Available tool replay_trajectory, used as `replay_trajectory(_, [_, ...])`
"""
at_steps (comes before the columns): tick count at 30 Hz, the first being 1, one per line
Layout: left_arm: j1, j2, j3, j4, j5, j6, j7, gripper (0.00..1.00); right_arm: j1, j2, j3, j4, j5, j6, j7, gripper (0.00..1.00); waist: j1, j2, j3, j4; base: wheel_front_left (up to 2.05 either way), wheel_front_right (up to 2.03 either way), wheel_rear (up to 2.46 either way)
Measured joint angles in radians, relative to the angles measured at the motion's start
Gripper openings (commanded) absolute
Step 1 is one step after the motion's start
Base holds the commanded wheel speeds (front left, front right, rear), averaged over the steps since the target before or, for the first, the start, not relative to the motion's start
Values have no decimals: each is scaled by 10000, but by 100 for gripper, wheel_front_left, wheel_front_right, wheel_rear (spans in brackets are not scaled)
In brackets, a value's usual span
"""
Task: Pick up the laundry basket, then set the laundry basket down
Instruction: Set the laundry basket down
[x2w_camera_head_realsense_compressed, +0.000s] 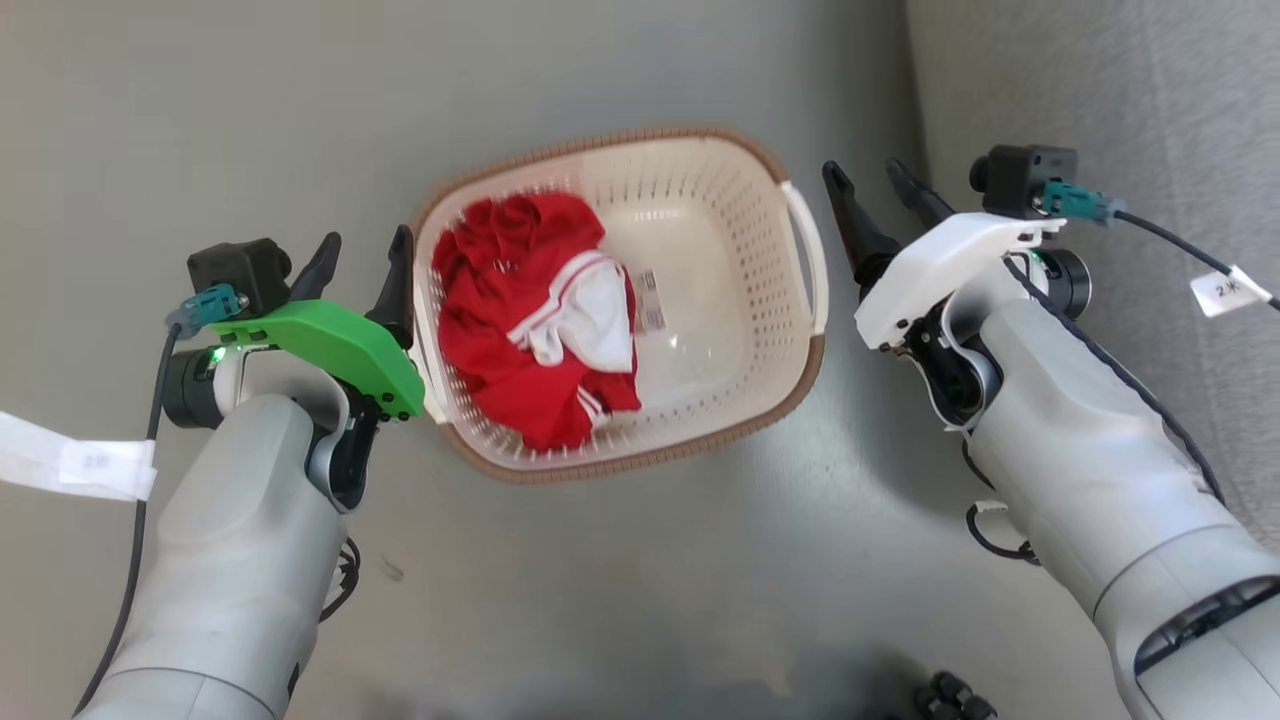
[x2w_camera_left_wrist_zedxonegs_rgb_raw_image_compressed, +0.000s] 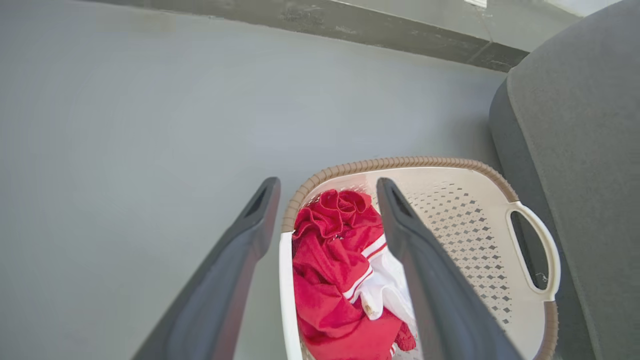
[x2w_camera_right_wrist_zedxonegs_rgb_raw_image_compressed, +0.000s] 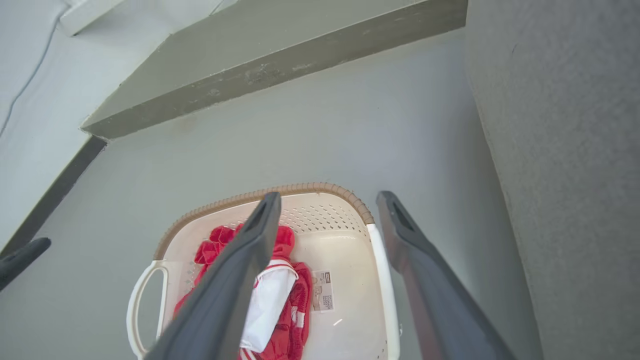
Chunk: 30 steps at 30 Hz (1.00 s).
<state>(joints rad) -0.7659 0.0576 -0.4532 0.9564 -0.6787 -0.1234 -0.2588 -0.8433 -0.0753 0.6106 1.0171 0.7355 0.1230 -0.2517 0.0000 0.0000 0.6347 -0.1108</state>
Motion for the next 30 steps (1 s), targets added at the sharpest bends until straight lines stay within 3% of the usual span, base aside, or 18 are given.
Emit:
replay_trajectory(19, [1705, 67, 1135, -2539, 970, -8, 17, 100, 2166, -299, -1603, -2462, -903, 0, -2, 100, -1, 0, -2862, 139, 0, 0, 0])
replay_trajectory(30, [3196, 52, 1891, -3875, 1639, 19, 17, 100, 3287, -506, -2100, -3923, -2052, -104, -2, 100, -1, 0, -4444, 311, 0, 0, 0])
